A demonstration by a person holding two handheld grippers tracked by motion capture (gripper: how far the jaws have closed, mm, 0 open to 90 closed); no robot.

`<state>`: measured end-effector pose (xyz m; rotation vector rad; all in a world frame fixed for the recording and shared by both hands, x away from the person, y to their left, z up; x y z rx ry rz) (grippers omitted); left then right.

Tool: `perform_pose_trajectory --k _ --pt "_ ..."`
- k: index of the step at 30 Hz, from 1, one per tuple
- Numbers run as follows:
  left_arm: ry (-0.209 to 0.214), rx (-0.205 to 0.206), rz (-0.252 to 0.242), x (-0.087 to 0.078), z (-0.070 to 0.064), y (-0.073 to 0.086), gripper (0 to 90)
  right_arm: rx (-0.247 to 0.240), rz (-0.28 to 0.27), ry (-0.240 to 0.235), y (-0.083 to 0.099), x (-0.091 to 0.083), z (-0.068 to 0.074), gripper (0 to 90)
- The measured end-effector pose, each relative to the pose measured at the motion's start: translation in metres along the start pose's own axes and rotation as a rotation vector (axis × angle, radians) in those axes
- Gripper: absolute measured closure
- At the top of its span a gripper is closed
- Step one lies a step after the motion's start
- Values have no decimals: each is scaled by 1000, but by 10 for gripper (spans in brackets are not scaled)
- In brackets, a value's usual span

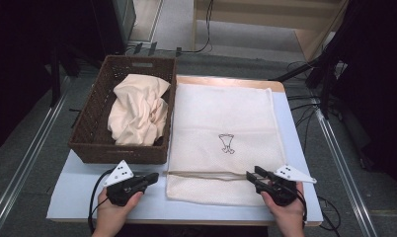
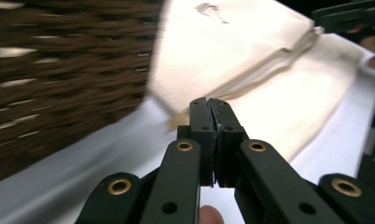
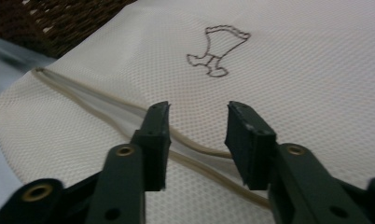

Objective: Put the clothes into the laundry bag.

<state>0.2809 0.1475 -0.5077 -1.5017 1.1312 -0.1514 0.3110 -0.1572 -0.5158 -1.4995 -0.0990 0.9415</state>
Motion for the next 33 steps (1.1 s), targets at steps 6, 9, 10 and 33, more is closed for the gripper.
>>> perform_pose_trajectory --k 6,9,10,33 --pt "44 57 77 28 -20 5 894 -41 55 0 2 21 14 733" --pt "25 67 137 35 -19 13 867 -57 71 -18 3 28 18 798" --pt "21 71 150 36 -19 15 863 -60 76 -22 3 29 20 812" --pt "79 -42 247 44 -14 21 859 -244 219 -69 -29 51 27 900"
Point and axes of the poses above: each handheld gripper's, and its own axes: x roughly forward along the jaws, y roughly out of its underside, z roughly to its left, the point moved 10 cm from there along x, roughly forward along the jaws, and after that the axes turned 5 degrees about -x, right-handed, at the moved point
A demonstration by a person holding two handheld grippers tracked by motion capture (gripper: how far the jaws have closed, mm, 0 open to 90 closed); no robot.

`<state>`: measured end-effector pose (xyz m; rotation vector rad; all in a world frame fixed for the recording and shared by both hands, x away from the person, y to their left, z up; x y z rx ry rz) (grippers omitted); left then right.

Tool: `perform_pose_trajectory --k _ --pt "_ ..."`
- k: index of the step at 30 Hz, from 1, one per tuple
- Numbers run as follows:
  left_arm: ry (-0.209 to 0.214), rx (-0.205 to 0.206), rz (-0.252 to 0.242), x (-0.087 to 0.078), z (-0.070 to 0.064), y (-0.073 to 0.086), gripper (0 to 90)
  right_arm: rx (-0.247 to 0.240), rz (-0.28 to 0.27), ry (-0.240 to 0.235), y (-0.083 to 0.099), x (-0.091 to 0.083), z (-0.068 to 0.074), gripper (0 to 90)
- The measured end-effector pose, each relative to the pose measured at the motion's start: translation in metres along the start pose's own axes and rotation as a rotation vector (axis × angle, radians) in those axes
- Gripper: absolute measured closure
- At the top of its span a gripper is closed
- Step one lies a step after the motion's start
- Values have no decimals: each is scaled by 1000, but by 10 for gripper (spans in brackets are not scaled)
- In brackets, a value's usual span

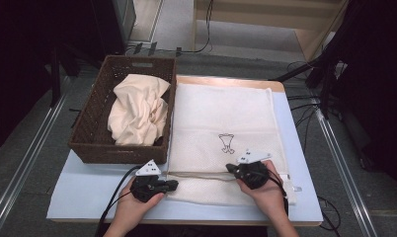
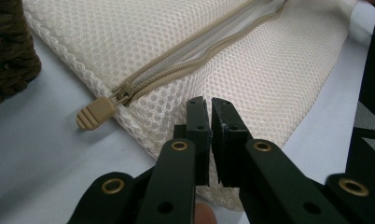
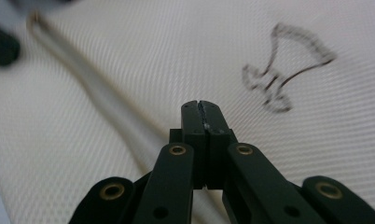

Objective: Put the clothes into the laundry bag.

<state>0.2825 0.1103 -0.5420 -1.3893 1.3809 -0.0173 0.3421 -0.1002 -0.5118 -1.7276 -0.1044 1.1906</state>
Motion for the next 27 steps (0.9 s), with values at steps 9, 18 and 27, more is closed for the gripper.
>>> perform_pose_trajectory --k 9,18,27 --pt "14 7 -2 0 -1 0 823 -1 -13 -56 19 -4 4 788" --pt "12 14 -3 0 -2 0 812 -73 85 -18 32 12 10 900" --pt "4 22 -4 0 -2 0 815 19 -219 125 -24 -15 -16 900"
Point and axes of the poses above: each handheld gripper's, and its own axes: x roughly forward along the jaws, y roughly out of its underside, z roughly to its left, the point moved 10 cm from there along x, roughly forward along the jaws, and after that the axes turned 5 degrees about -x, right-handed, at the moved point
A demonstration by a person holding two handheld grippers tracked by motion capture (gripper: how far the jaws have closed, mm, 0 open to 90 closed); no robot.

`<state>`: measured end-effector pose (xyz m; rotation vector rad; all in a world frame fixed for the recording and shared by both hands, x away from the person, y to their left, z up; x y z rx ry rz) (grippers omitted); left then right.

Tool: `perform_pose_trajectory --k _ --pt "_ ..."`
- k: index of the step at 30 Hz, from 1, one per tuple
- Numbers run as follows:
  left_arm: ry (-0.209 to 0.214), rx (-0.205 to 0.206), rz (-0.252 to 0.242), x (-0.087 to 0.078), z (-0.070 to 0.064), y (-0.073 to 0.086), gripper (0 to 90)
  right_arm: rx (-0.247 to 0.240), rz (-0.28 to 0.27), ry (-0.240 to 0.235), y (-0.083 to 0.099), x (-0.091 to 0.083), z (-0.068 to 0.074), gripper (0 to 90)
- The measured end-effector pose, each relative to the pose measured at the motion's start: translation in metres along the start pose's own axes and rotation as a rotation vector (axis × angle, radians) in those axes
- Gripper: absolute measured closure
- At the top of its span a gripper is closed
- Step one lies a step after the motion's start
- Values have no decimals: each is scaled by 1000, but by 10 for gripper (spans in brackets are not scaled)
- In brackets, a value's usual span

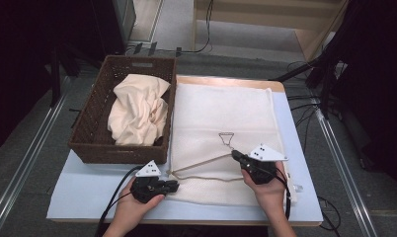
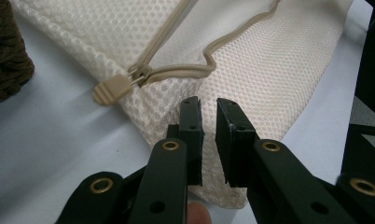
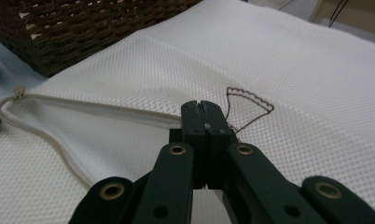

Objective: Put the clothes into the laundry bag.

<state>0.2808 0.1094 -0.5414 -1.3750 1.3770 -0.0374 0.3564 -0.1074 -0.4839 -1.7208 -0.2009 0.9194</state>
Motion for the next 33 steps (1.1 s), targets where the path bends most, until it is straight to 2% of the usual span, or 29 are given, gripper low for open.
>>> perform_pose_trajectory --k 4,7,8,9,12,14,16,18,20,21,23,25,26,28,30,33 --pt "0 0 -1 0 0 0 814 -17 78 -32 16 9 4 900" --pt "0 0 -1 0 0 0 813 14 97 -67 24 9 4 900" --pt "0 1 -1 0 0 0 812 19 94 -69 24 7 3 871" --pt "2 1 -2 0 0 0 810 19 87 -63 23 6 2 811" --pt "4 1 -3 0 -1 0 806 37 35 -33 18 -2 -2 555" --pt "5 1 -3 0 -1 0 804 70 30 -43 19 -5 -3 429" --pt "5 1 0 0 0 0 803 78 68 -62 27 -3 1 348" --pt "6 1 -3 0 -1 0 802 48 150 -51 41 5 5 281" --pt "7 1 -2 0 -1 0 800 24 209 4 51 12 6 284" --pt "8 2 -2 0 -1 0 799 31 227 24 55 16 5 289" --pt "7 4 -2 0 -1 0 797 41 252 86 58 22 0 318" --pt "6 3 -2 0 -1 0 797 59 253 119 58 25 -4 383" --pt "7 4 -1 0 -1 0 797 61 239 122 56 25 -6 448" --pt "5 2 -2 0 -1 0 800 90 214 99 51 24 -7 551" --pt "-1 5 0 0 0 0 805 126 169 57 43 20 -7 651" --pt "1 12 -7 -1 -2 0 795 129 107 37 33 14 -5 748"
Point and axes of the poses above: each handheld gripper's, and its own axes: x roughly forward along the jaws, y roughly out of its underside, z roughly to its left, the point moved 10 cm from there along x, roughly forward along the jaws, and after that the axes turned 5 degrees about -x, right-handed, at the moved point
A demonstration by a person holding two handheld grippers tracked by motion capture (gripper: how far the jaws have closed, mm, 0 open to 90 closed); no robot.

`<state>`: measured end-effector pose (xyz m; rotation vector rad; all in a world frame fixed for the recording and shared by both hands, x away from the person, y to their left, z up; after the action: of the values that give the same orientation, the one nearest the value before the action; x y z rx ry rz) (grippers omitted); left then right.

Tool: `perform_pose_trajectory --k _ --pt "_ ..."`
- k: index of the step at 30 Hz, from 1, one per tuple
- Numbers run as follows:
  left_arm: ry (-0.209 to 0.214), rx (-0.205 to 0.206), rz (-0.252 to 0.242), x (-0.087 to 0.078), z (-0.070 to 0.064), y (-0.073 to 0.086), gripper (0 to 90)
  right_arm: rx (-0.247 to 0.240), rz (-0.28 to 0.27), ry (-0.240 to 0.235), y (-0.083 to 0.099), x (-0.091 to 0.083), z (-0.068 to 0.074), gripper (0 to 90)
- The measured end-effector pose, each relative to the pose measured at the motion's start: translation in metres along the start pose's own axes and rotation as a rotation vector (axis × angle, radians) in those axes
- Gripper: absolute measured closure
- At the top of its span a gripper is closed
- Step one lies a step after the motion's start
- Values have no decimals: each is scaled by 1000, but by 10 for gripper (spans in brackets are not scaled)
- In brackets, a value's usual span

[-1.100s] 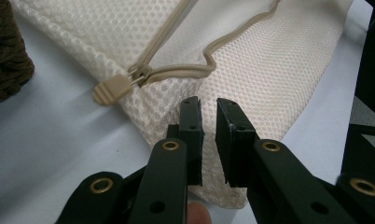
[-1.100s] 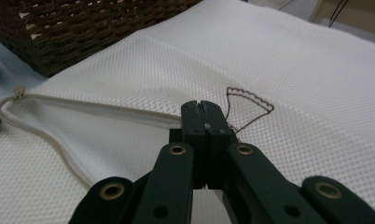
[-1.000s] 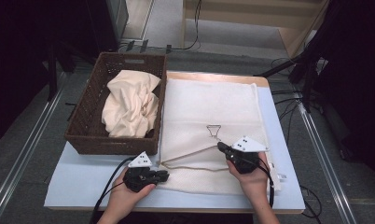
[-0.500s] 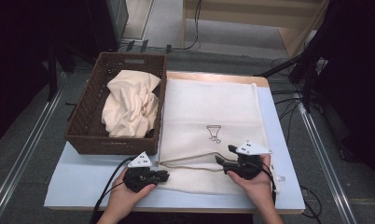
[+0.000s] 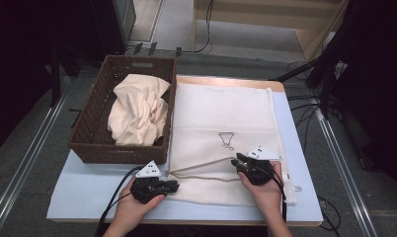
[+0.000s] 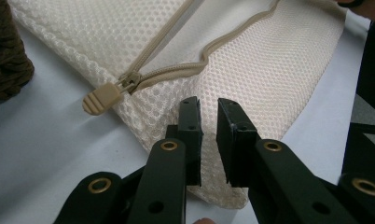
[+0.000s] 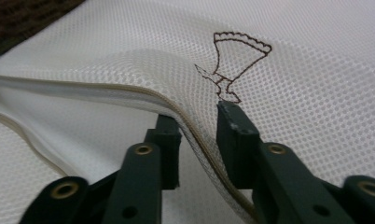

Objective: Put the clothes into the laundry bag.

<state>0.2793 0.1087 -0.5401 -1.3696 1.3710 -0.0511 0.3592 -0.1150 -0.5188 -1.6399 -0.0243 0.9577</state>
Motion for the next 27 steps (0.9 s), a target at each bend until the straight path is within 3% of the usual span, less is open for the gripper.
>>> perform_pose_trajectory --k 3,6,9,11,16,21,23,27 --pt "21 3 -31 -5 -4 -3 717 -15 -19 -16 -4 -4 4 809" --pt "59 -34 -88 -15 -9 -11 571 -14 -27 -22 -4 -6 4 838" --pt "31 -45 -158 -28 -12 -25 396 6 -37 -32 -4 -8 2 843" --pt "18 -52 -199 -38 -14 -35 356 30 -45 -42 -4 -9 3 841" --pt "-28 -32 -239 -55 -17 -49 138 28 -44 -47 -1 -8 6 841" --pt "32 -20 -274 -75 -30 -67 17 42 -50 -53 -2 -11 6 841" --pt "-3 -4 -280 -83 -29 -77 3 43 -50 -56 -1 -11 6 841" --pt "-72 -28 -312 -98 -13 -98 3 41 -53 -59 -2 -11 7 841"
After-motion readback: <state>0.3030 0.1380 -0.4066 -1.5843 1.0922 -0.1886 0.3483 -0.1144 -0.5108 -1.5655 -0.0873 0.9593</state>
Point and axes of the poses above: each handheld gripper's, and its own axes: x roughly forward along the jaws, y roughly out of its underside, z roughly to its left, the point moved 10 cm from there along x, roughly forward along the jaws, and after that the axes turned 5 degrees about -x, right-handed, at the moved point
